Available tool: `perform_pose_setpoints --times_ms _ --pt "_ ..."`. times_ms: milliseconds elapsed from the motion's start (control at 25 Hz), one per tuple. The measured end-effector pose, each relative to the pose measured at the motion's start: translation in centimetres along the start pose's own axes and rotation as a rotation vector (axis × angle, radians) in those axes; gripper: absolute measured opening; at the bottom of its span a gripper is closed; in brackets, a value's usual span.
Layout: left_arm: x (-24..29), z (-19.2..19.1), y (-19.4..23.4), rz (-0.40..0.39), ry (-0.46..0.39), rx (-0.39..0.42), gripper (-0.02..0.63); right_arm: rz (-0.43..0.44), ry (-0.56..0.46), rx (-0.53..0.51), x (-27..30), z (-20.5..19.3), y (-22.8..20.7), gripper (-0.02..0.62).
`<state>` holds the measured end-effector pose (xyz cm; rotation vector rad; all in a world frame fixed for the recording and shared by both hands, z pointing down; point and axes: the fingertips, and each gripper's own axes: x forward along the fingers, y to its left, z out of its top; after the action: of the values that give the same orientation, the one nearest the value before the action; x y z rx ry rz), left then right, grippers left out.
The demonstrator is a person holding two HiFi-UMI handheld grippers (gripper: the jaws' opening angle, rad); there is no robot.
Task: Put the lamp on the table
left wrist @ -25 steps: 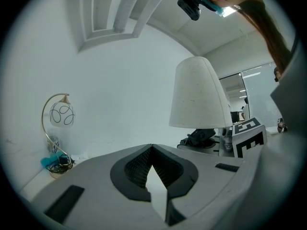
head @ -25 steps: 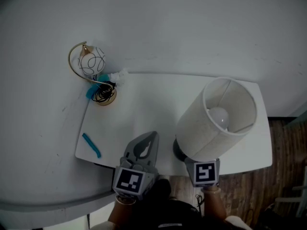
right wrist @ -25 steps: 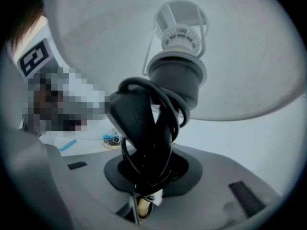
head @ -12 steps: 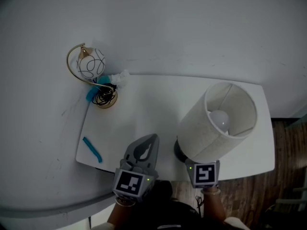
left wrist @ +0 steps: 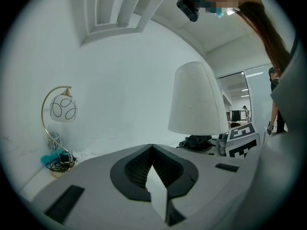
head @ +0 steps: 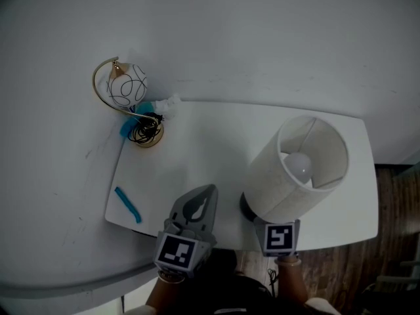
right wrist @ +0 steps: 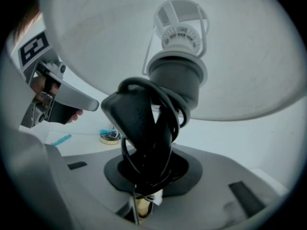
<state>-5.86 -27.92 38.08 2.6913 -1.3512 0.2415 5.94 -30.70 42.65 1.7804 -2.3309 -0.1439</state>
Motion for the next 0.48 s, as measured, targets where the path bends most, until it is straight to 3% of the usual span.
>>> perform_pose_setpoints --times_ms 480 --pt "0.0 -0.4 0.2 0.010 0.011 0.008 0.000 0.002 0.015 0.015 0.8 -1.5 0.1 0.081"
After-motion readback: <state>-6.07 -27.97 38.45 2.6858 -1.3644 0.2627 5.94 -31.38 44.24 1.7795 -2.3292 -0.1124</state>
